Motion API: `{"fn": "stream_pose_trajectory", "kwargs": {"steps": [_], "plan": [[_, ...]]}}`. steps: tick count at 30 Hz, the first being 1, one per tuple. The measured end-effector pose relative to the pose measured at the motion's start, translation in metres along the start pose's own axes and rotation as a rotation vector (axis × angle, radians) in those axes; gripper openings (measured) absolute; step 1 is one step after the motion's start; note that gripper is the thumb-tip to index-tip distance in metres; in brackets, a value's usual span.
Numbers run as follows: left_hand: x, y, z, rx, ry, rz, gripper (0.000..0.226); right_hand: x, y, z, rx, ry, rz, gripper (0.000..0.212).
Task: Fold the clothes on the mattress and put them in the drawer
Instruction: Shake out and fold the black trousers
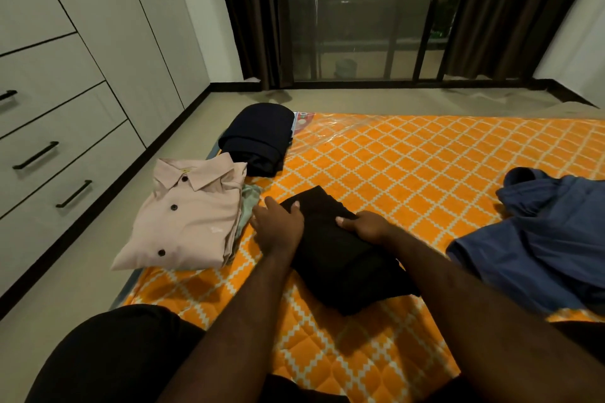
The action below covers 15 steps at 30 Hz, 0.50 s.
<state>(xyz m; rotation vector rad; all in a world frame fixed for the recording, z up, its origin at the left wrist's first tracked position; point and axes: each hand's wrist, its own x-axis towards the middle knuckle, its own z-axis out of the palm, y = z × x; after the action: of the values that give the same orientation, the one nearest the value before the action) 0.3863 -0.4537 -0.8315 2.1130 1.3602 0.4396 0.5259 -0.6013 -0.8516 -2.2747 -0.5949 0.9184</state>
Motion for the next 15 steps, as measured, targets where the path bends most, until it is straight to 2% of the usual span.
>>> {"fn": "stream_pose_trajectory", "kwargs": {"steps": [3,5,7,9,11,13,15], "plan": [[0.008,-0.005,-0.004,-0.282,-0.248,-0.214,0.091,0.0,0.002,0.009,0.186,0.158,0.031,0.067],[0.007,-0.008,-0.007,-0.562,-0.512,-0.285,0.093,0.0,0.004,0.016,0.328,0.267,0.058,0.07],[-0.006,-0.006,-0.017,-0.727,-0.793,-0.318,0.067,-0.002,0.005,0.022,0.467,0.303,0.065,0.063],[-0.012,-0.005,-0.02,-0.788,-0.945,-0.293,0.047,-0.006,0.005,0.023,0.594,0.278,0.058,0.06],[-0.014,-0.007,-0.017,-0.86,-0.985,-0.276,0.045,-0.012,0.0,0.018,0.717,0.228,0.014,0.054],[-0.015,-0.006,-0.018,-0.949,-0.942,-0.296,0.041,-0.023,-0.009,0.011,0.84,0.121,-0.082,0.044],[-0.012,-0.005,-0.018,-1.079,-0.895,-0.323,0.034,-0.032,-0.019,0.003,0.918,0.006,-0.185,0.043]]}}
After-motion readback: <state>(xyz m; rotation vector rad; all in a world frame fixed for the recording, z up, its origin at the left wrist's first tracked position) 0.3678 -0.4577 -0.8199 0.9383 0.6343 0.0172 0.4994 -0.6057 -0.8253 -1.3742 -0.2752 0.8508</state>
